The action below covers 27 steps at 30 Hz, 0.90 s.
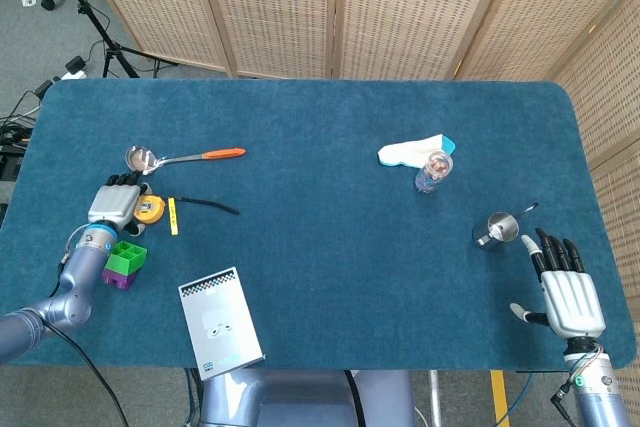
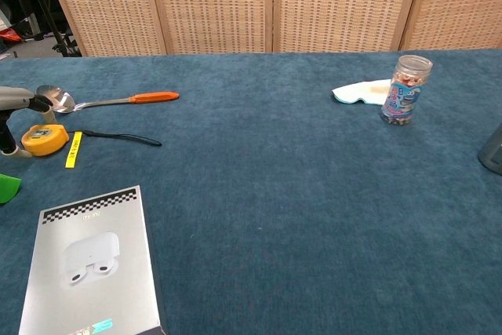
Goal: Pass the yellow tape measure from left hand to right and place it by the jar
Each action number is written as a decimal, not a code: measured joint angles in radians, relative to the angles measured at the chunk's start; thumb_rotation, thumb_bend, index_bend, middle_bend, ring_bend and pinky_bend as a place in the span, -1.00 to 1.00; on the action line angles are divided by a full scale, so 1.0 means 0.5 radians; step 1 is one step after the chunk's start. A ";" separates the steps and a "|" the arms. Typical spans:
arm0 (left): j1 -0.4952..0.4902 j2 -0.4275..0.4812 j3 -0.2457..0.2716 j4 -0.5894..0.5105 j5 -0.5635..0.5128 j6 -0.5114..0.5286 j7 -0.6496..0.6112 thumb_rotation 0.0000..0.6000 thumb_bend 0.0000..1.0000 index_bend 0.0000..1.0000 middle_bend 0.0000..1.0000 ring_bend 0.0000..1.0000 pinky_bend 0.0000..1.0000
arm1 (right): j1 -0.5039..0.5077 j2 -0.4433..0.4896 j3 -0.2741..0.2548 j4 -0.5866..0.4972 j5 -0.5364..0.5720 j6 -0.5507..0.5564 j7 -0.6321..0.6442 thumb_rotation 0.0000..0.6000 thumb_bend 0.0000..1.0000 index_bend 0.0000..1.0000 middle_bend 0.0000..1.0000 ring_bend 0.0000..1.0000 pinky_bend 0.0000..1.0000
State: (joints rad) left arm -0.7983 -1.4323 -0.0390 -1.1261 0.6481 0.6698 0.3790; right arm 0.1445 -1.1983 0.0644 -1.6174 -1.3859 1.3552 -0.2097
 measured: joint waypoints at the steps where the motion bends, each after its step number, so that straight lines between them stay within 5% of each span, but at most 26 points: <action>1: 0.001 -0.001 0.000 0.000 -0.003 0.000 0.002 1.00 -0.42 -0.32 -1.00 -1.00 -1.00 | 0.000 0.000 0.000 0.000 0.000 0.001 0.000 1.00 -0.82 -0.86 -1.00 -1.00 -1.00; 27: 0.016 0.049 -0.086 -0.149 0.050 0.147 0.031 1.00 -0.36 -0.07 -1.00 -1.00 -1.00 | -0.001 0.007 -0.002 -0.008 0.003 0.000 0.000 1.00 -0.82 -0.87 -1.00 -1.00 -1.00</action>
State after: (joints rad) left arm -0.7904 -1.4077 -0.0821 -1.2007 0.6731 0.7434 0.3945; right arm 0.1441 -1.1949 0.0633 -1.6216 -1.3844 1.3552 -0.2096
